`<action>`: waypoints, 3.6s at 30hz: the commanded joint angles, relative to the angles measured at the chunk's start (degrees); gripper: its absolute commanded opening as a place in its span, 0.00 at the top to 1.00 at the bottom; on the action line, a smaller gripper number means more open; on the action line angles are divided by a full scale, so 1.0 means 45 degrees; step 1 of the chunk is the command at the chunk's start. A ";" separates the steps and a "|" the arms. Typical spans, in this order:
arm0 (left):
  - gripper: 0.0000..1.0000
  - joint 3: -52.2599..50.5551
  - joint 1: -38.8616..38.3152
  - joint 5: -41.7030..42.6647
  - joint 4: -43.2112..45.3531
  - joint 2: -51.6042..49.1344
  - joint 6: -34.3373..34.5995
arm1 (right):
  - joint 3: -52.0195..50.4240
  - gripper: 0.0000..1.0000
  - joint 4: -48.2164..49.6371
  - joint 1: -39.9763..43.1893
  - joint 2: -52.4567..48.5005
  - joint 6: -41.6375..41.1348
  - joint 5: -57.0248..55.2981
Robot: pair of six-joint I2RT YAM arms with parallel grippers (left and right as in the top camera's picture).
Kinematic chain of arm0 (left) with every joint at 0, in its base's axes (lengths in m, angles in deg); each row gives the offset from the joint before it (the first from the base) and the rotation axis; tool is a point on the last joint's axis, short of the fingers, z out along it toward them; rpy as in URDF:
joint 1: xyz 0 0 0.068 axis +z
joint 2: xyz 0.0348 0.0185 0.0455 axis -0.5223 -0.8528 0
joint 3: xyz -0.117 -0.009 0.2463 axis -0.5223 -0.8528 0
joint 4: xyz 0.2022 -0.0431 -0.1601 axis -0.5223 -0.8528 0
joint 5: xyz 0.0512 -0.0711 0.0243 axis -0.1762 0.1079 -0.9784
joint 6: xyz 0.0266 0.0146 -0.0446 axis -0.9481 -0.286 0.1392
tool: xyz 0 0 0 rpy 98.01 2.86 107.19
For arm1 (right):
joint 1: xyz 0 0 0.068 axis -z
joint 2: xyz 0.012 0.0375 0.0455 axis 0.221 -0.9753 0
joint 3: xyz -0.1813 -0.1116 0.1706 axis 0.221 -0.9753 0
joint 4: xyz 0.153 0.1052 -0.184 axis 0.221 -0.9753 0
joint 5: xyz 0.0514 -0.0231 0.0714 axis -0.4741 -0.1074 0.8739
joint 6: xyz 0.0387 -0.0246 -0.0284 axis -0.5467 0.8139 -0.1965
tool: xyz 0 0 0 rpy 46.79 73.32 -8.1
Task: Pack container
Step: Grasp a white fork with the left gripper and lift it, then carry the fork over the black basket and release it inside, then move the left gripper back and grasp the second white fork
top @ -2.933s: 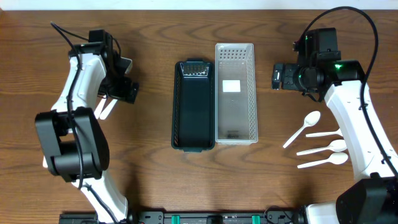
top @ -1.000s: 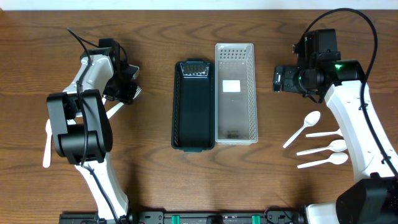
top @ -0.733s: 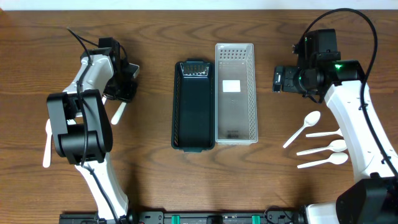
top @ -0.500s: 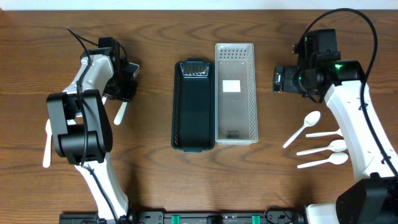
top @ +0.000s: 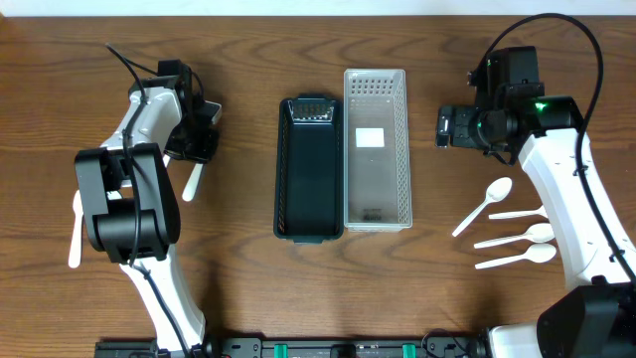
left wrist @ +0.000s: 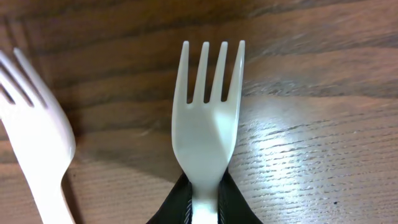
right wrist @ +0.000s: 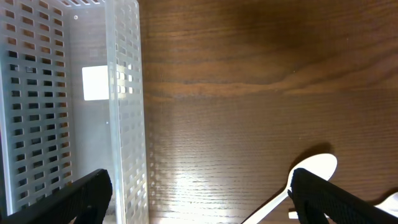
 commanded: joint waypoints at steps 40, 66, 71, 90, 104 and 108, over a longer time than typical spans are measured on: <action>0.94 0.1331 -0.6722 0.1001 -0.0641 0.1729 0.7776 | 0.0136 0.04 0.0029 0.0034 0.0049 0.0015 -0.0461; 0.35 0.4041 -0.6518 -0.2040 -0.3317 0.3764 0.4697 | 0.0136 0.04 0.0049 0.0034 0.0049 0.0257 -0.0471; 0.11 0.4163 -0.4449 -0.2195 -0.3895 0.5382 0.2608 | 0.0136 0.03 0.0049 0.0034 0.0049 0.0253 -0.0471; 0.09 0.3891 0.2482 0.0151 -0.3604 0.0801 -0.2302 | 0.0136 0.01 0.0248 0.0034 0.0049 0.0243 -0.0466; 0.09 0.3886 0.2361 0.0126 -0.2735 -0.1943 -0.2492 | 0.0136 0.01 0.0680 0.0034 0.0049 -0.0296 -0.0466; 0.09 0.3886 0.2312 -0.0155 -0.2579 -0.2244 -0.2487 | 0.0136 0.01 0.0763 0.0034 0.0049 -0.0384 -0.0466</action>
